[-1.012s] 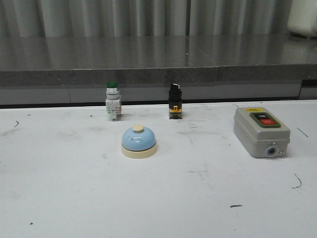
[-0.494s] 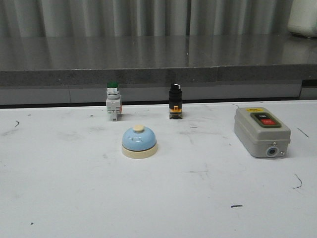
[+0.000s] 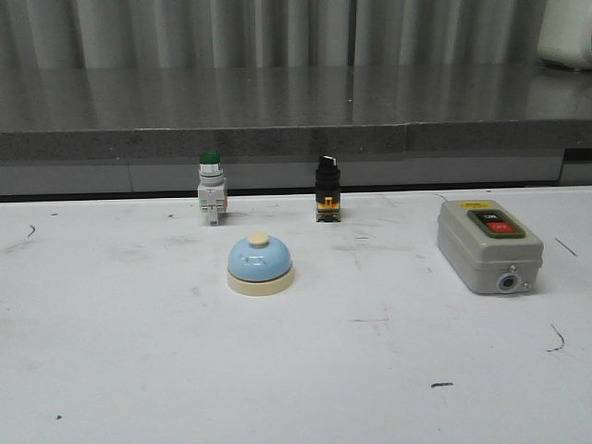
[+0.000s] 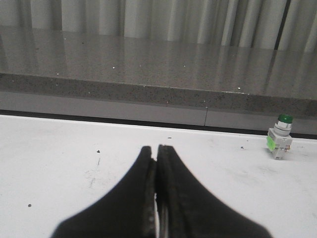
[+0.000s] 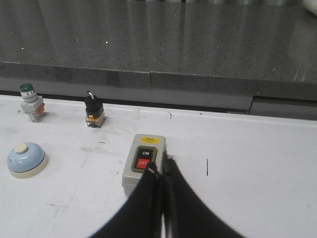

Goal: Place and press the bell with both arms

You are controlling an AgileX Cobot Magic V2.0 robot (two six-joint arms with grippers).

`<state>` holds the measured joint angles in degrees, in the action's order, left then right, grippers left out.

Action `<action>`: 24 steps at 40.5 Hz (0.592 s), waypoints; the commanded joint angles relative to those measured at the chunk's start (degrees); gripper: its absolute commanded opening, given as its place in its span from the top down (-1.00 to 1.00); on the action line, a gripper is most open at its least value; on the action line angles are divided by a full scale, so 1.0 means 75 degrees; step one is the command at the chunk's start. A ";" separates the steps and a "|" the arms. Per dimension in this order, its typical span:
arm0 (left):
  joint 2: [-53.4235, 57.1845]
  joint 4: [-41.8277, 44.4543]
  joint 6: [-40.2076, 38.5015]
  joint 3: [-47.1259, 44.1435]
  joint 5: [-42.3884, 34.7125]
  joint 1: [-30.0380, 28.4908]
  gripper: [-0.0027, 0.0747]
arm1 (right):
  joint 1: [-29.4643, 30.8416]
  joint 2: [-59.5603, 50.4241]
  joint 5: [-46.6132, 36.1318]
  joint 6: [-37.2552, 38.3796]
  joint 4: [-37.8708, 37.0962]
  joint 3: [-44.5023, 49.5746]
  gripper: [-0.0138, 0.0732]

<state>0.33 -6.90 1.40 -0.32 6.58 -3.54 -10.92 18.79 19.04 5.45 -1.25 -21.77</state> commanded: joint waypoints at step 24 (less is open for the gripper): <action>0.0135 -0.0084 -0.0065 -0.0172 -0.0660 -0.0005 0.98 | 0.0186 -0.0071 -0.1108 -0.0150 -0.0550 0.0198 0.84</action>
<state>0.33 -6.90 1.40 -0.32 6.58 -3.54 -10.70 18.65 17.69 5.42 -3.73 -20.56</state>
